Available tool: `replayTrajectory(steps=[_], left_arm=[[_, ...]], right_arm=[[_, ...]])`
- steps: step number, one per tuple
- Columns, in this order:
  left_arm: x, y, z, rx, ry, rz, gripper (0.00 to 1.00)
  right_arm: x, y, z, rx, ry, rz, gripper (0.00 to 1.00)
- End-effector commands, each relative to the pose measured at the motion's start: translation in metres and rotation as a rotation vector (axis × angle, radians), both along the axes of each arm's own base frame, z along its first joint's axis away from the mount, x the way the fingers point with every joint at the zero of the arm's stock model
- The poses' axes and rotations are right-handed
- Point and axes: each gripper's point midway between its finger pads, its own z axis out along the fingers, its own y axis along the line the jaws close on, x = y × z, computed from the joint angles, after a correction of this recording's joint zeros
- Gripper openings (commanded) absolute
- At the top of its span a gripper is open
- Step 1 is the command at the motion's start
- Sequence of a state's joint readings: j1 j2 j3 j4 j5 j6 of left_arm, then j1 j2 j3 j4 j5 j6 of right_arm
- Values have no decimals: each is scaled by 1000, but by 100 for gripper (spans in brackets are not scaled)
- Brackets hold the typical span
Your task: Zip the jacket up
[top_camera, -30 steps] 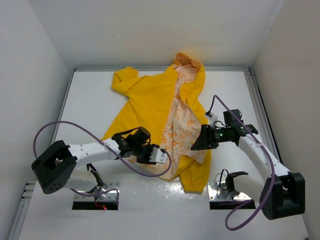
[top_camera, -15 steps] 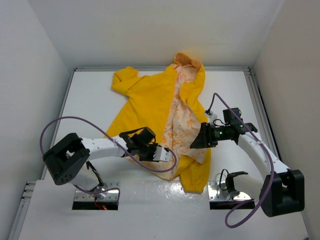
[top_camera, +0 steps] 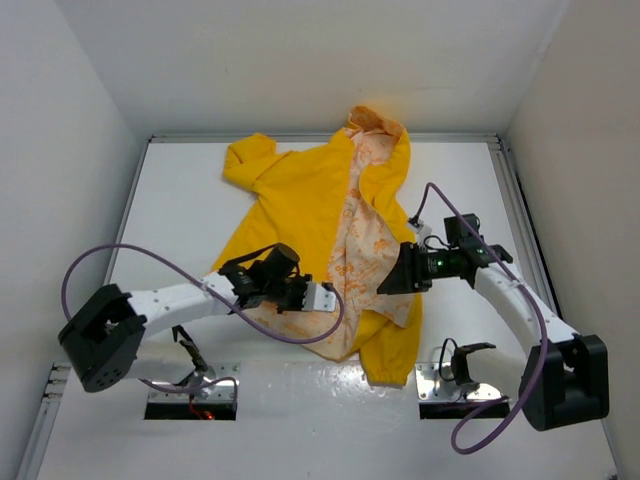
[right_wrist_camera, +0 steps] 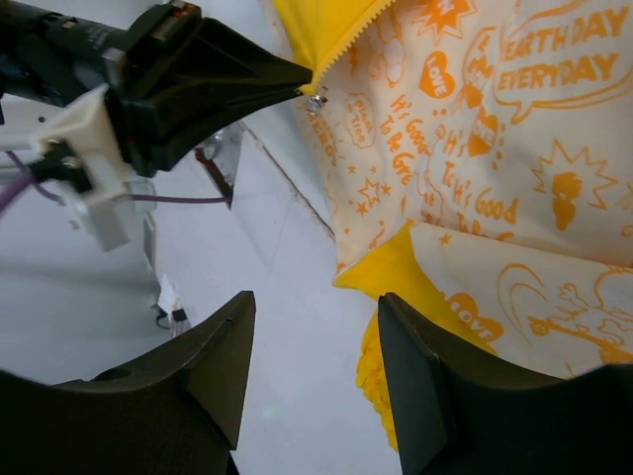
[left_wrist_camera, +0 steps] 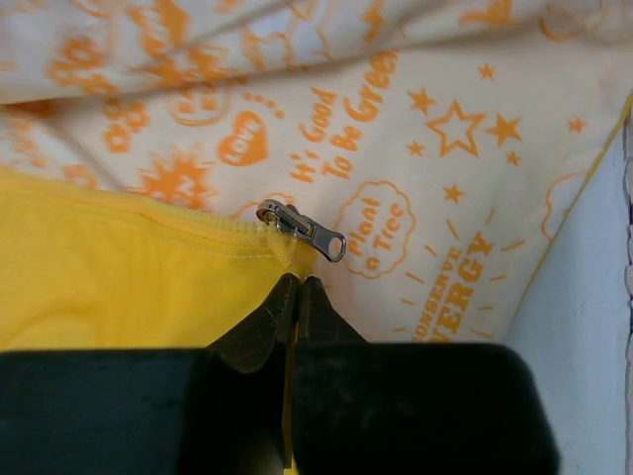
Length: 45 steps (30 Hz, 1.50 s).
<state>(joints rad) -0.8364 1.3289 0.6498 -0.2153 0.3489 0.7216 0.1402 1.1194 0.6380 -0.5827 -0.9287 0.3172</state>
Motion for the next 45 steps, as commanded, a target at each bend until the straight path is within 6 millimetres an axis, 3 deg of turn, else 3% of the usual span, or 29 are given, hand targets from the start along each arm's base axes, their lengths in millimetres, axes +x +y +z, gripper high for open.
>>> replayTrajectory(steps=[1,4,7,9,17,21,30,37,40,41,45], left_arm=[[8,-13,47,-158,-39,20,2],[12,-12,71,-208,-85,50,1],[17,-3,76,-188,-109,124,0],[20,-4,82,-178,-136,147,0],[23,-4,112,-217,-170,204,0],[23,-3,119,-226,-167,231,0],[12,-9,127,-243,-166,195,0],[9,-7,132,-252,-168,201,0],[9,-7,132,-252,-168,201,0],[9,-7,134,-260,-173,200,0],[7,-2,135,-263,-170,216,0]], right_arm=[[9,16,17,90,-24,33,53],[20,33,29,166,-57,50,53],[24,66,47,281,39,69,53],[31,80,50,328,166,41,53],[34,130,44,351,268,117,52],[42,138,29,333,323,82,49],[60,148,36,357,306,56,52],[56,161,32,344,299,100,53],[55,165,27,336,303,107,46],[55,165,26,338,302,108,38],[58,165,30,356,273,104,19]])
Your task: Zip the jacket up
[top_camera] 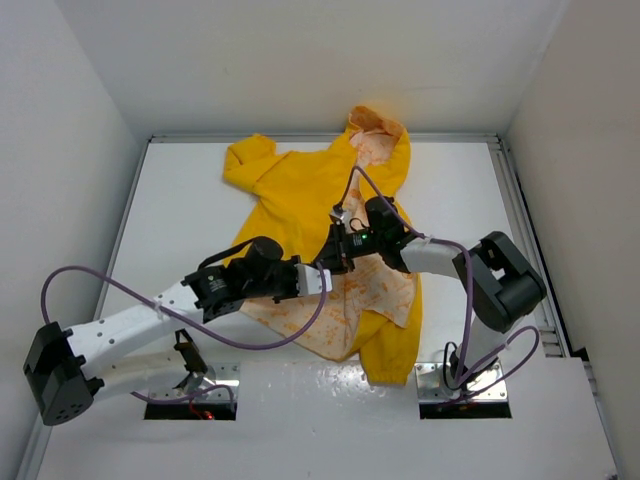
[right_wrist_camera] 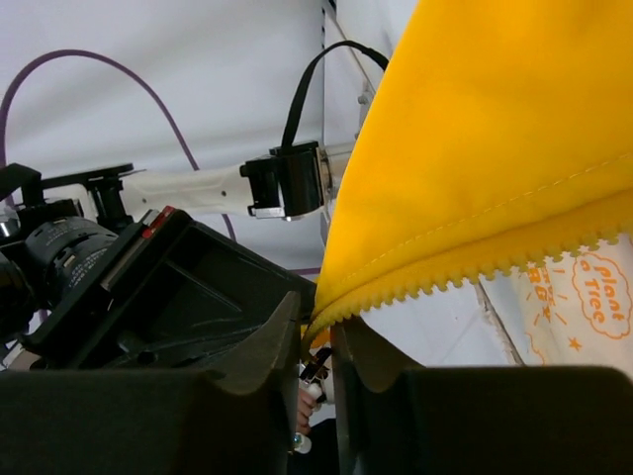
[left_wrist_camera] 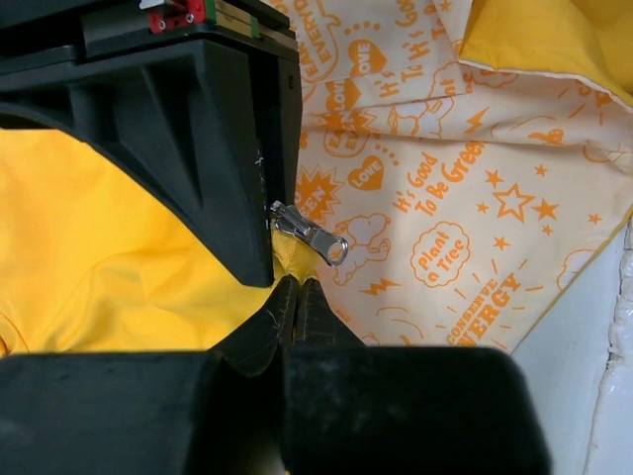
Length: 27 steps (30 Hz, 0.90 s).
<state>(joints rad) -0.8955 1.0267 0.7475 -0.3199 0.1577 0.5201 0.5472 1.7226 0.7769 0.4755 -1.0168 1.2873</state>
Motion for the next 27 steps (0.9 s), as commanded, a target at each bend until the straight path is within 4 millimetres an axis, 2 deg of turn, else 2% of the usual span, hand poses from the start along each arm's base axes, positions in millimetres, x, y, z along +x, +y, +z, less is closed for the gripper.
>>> replayTrajectory(steps=[1,2,3,8,10,12,13,16,20,24,27], left_arm=[[-5,-2,27,-70,-24,5,0],[-6,0,24,-69,-23,5,0],[-8,2,25,-74,-13,11,0],[-14,15,25,-89,1,32,0],[-17,16,25,-90,6,24,0],[-18,15,28,-97,-2,10,0],[-22,16,22,-87,16,-1,0],[-25,14,23,-89,17,-23,0],[-25,15,21,-79,16,-28,0],[-23,16,18,-65,11,-25,0],[-18,16,24,-70,-15,-15,0]], right_arm=[[14,5,17,56,-92,-17,16],[15,5,20,68,-109,-19,9],[15,4,20,72,-106,-16,7],[21,1,30,110,-125,-1,4],[20,3,32,114,-116,3,13],[19,3,32,113,-105,3,27],[20,2,30,111,-99,-5,29],[24,2,27,94,-84,-34,32],[27,4,27,87,-87,-40,29],[20,12,28,86,-66,-3,45],[10,17,25,79,-52,31,46]])
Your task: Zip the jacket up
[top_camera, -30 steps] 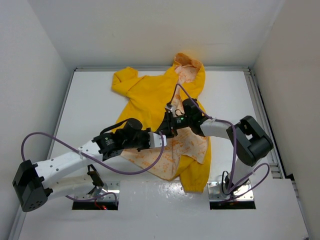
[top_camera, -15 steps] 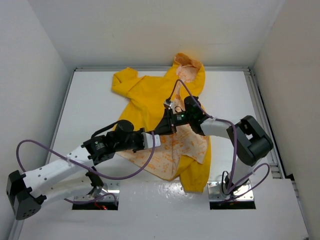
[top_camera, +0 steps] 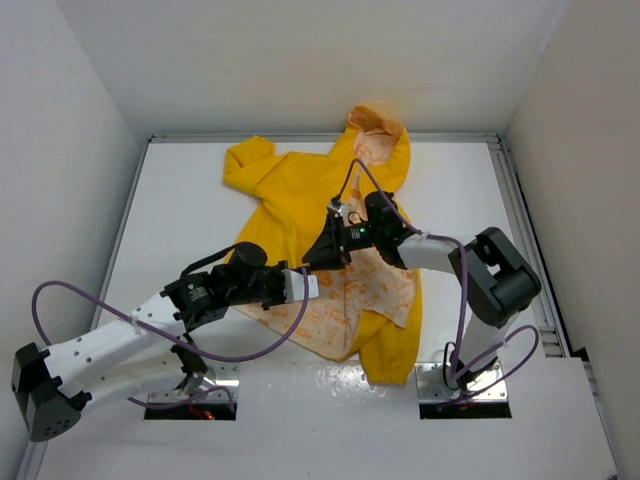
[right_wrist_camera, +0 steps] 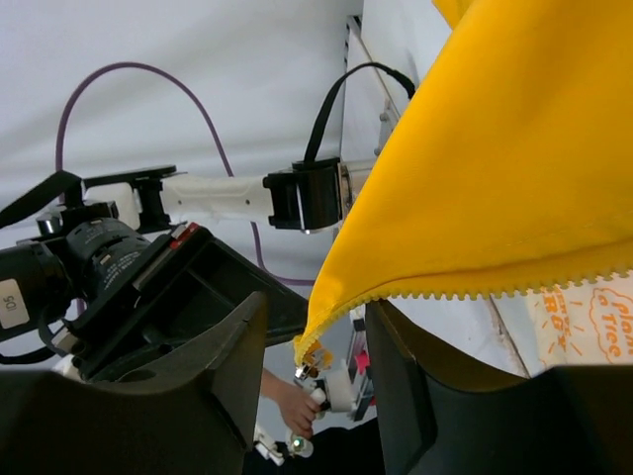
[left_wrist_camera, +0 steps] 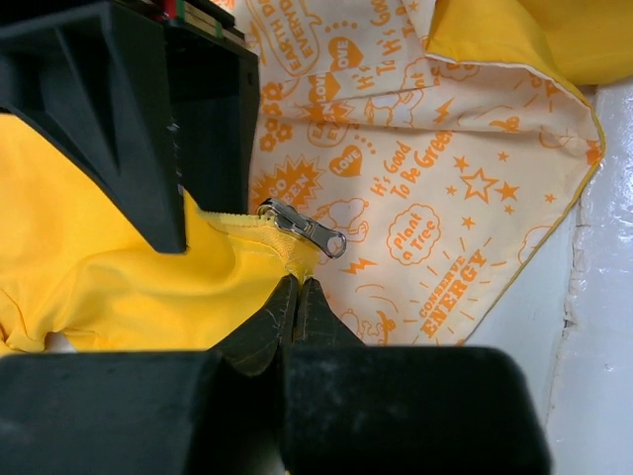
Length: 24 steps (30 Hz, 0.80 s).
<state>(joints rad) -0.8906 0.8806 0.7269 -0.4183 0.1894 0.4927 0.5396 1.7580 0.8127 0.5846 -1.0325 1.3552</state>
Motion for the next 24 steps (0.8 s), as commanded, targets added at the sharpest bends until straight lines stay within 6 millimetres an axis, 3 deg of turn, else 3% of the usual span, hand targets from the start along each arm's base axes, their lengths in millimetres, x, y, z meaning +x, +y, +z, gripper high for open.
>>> replayTrajectory(steps=[1,6,10,12,13,15,16,17,20,22,24], left_arm=[[3,-3,10,-28,-33,-7,0],[7,-1,10,-20,-42,12,0],[9,3,9,-7,-60,28,0],[9,6,10,-14,-71,36,0],[8,7,10,-29,-65,45,7],[4,9,11,-61,-38,69,32],[5,13,22,-110,-39,101,47],[4,15,25,-165,25,169,74],[10,23,46,-327,143,330,96],[12,30,53,-371,216,399,97],[18,38,57,-423,307,474,98]], right_arm=[[-7,11,8,14,-28,45,44],[-13,13,0,-7,-4,56,36],[-9,14,3,5,-23,40,11],[-3,12,7,20,-42,17,6],[0,12,11,35,-54,5,2],[4,10,15,62,-79,-14,1],[8,9,19,80,-106,-24,0],[11,8,25,95,-132,-18,0],[12,13,45,153,-255,14,0],[14,18,62,208,-325,26,0],[17,22,64,228,-344,16,0]])
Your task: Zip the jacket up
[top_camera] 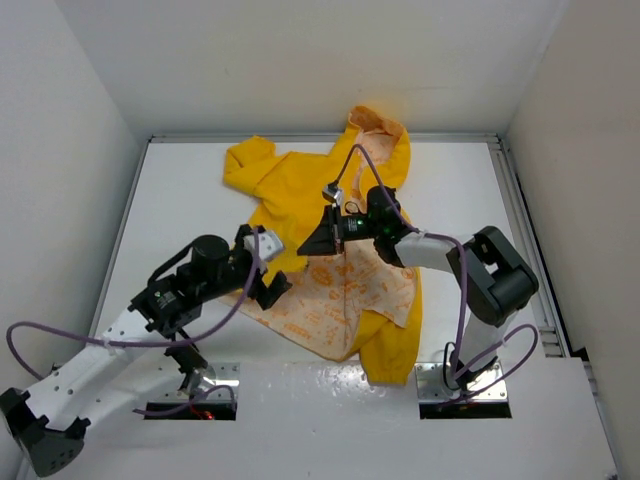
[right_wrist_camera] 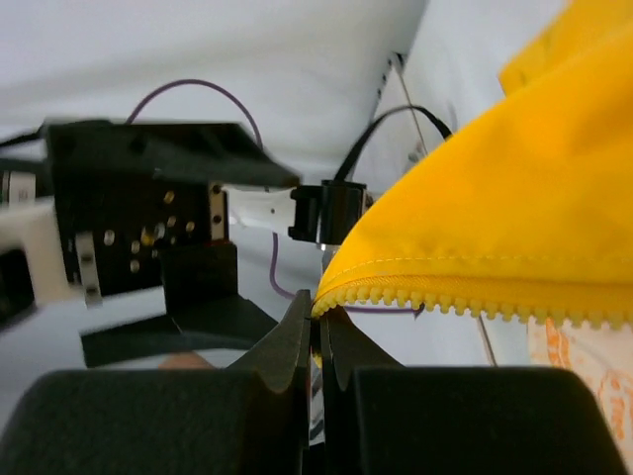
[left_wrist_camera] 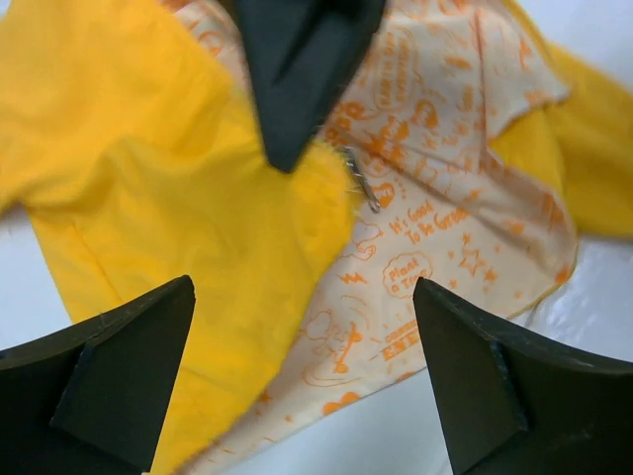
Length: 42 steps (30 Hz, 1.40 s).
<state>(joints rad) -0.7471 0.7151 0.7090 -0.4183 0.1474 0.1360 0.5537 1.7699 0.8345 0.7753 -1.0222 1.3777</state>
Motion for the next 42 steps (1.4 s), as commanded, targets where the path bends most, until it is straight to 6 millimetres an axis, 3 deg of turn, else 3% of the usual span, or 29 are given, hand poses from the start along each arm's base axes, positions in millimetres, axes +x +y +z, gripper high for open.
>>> replayTrajectory(steps=[1,6,8,12,22,31,34,38,42], left_arm=[[1,-1,24,-202,192,109,98],[13,-4,41,-368,414,166,98],[10,-13,34,-393,562,118,98],[12,-16,40,-480,712,38,92],[22,-14,31,-494,705,29,73],[28,-16,17,-484,728,28,64],[29,-16,15,-482,736,31,58],[31,-14,12,-484,736,40,42],[30,-15,14,-491,721,25,38]], right_arm=[[10,12,44,147,-207,2,0],[10,17,54,198,-286,-5,0],[9,20,57,211,-313,2,0],[14,22,53,201,-305,-9,0],[12,25,54,200,-319,6,0],[9,26,54,199,-319,17,0],[9,25,55,201,-325,16,0],[9,25,55,202,-327,17,0],[9,26,55,202,-326,20,0]])
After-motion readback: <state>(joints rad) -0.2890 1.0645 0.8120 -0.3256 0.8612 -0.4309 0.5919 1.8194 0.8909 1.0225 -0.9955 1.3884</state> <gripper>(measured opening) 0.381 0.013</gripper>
